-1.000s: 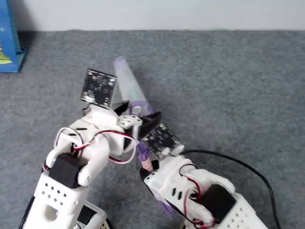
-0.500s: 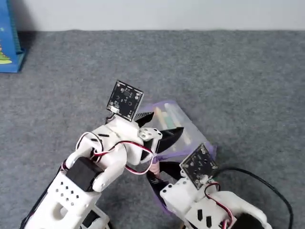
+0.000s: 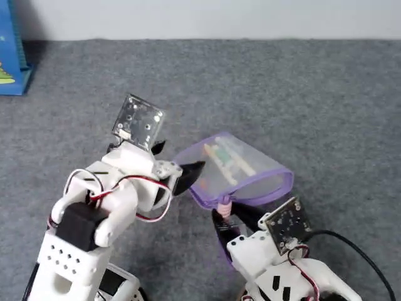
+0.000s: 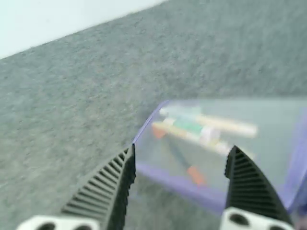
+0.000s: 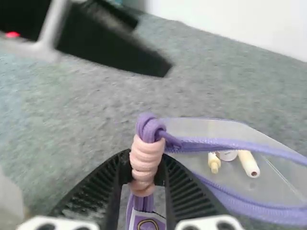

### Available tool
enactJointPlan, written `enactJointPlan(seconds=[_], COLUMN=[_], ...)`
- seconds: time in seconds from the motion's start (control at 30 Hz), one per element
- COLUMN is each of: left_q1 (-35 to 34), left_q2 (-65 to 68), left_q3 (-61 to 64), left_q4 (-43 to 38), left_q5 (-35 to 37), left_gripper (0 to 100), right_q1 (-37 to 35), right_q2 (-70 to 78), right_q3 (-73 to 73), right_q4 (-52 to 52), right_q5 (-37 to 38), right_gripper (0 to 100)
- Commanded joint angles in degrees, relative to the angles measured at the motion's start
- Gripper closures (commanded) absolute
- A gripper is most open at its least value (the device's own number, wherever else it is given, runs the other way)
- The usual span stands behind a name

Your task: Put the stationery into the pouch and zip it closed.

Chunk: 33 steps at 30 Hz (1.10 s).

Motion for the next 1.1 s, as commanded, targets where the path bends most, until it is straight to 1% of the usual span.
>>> enactJointPlan(seconds=[0.0,0.1,0.23,0.33,0.47,0.6,0.73,0.83,0.97,1.07], left_q1=[-0.62,-0.62,0.26,4.22,9.05,9.85,9.85,12.57,17.23,18.55], left_q2=[-0.26,-0.26,-0.26,-0.26,-0.26,-0.26,-0.26,-0.26,-0.26,-0.26], left_q3=[-3.47,-3.47,-2.68,-0.13,3.12,6.37,10.68,13.49,15.08,15.34], left_q4=[5.10,8.79,11.08,11.43,9.32,3.08,-4.22,-7.12,-9.58,-12.22], left_q5=[-8.35,-14.24,-18.55,-20.57,-20.48,-18.37,-18.02,-18.02,-13.63,-11.34], left_gripper=[71,71,71,71,71,71,71,71,71,71], right_q1=[3.03,5.14,6.90,6.99,6.81,6.73,6.64,6.64,6.64,6.64], right_q2=[-0.22,-0.22,-0.22,-0.22,-0.22,-0.22,-0.22,0.13,-0.13,-0.13], right_q3=[-0.44,-0.44,-0.44,-0.44,-0.44,-0.79,-3.60,-4.04,-4.04,-4.04], right_q4=[0.04,-0.04,-0.04,-0.04,-0.13,-0.13,0.04,0.31,2.51,3.56], right_q5=[1.41,2.81,4.04,3.96,3.96,3.96,3.96,3.96,3.69,3.69], right_gripper=[99.1,99.1,99.1,99.1,99.1,99.1,99.1,99.1,99.1,99.1])
